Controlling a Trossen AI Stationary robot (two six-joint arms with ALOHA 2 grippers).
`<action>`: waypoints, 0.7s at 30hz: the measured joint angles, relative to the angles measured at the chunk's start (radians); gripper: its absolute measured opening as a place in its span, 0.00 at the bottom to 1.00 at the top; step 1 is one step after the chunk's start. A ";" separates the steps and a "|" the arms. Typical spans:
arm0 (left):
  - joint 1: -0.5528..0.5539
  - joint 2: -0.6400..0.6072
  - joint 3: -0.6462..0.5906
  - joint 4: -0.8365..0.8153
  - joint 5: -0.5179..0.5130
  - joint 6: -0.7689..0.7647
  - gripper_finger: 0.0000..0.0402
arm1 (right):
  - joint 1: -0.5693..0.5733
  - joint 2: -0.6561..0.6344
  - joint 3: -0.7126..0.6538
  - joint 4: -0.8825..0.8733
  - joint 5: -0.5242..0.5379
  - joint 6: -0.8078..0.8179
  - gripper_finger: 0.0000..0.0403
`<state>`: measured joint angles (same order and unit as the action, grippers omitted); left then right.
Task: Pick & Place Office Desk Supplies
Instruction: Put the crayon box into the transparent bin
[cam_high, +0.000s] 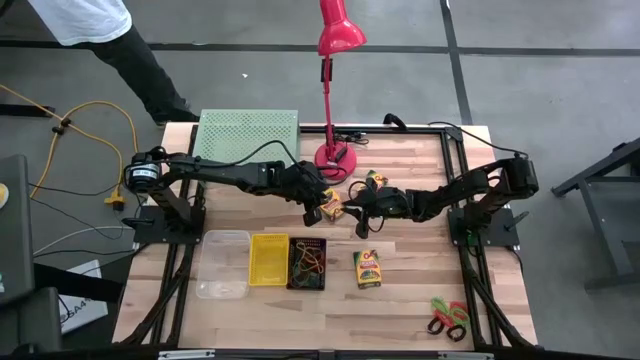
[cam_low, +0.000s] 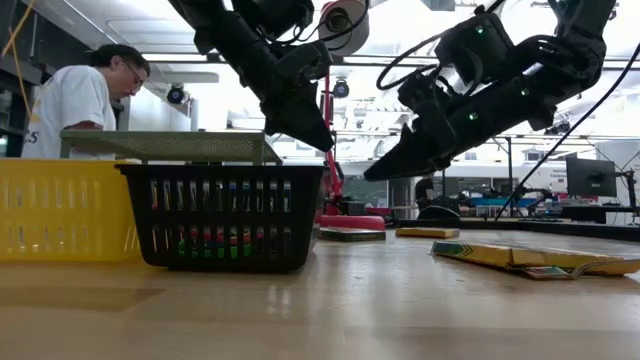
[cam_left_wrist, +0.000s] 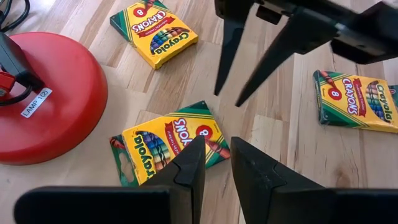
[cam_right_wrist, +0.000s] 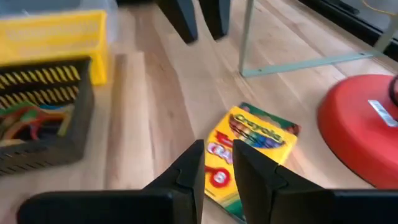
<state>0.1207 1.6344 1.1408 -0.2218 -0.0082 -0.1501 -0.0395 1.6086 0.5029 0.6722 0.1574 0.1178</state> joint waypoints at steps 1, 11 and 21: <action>0.000 0.000 0.000 0.000 0.000 0.000 0.18 | 0.000 0.003 0.000 -0.004 0.007 -0.013 0.17; 0.000 0.000 0.000 0.000 0.000 0.001 0.18 | -0.027 0.017 0.127 -0.213 0.026 -0.058 0.17; 0.000 0.000 0.000 -0.006 0.000 0.004 0.18 | -0.020 0.075 0.165 -0.230 0.024 -0.005 0.17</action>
<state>0.1207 1.6344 1.1408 -0.2278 -0.0081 -0.1459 -0.0596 1.6841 0.6681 0.4422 0.1811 0.1127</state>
